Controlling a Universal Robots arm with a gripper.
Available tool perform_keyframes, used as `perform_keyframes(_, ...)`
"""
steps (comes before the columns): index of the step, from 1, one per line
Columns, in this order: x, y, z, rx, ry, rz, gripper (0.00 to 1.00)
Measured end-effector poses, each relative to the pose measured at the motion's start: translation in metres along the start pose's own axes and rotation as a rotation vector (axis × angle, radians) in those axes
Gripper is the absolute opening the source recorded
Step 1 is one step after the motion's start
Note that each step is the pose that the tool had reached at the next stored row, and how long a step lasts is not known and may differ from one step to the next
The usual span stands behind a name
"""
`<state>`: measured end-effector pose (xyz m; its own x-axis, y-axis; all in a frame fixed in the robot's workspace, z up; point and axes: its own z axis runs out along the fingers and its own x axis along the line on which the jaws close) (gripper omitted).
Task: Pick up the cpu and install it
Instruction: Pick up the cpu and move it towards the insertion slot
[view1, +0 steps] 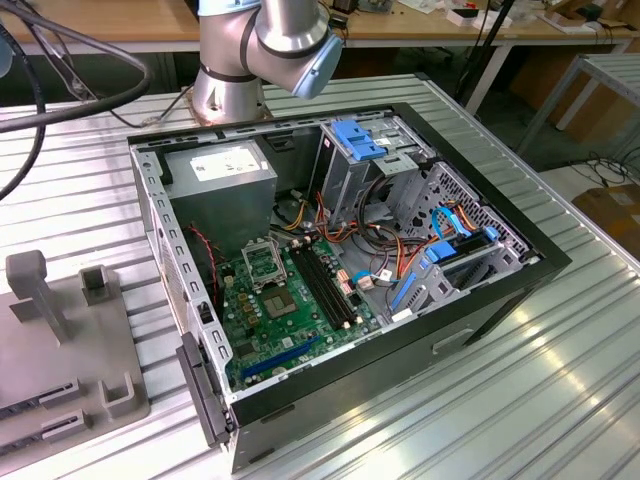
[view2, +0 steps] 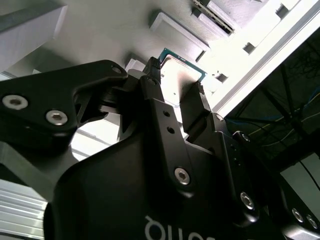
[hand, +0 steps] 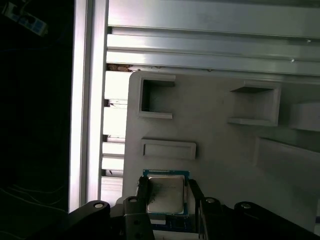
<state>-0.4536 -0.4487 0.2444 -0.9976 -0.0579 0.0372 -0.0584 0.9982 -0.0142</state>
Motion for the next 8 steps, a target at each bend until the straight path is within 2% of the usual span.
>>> perform_keyframes(8, 0.0002, -0.0001, -0.0070, -0.0001, 0.0001, 0.000, 0.41)
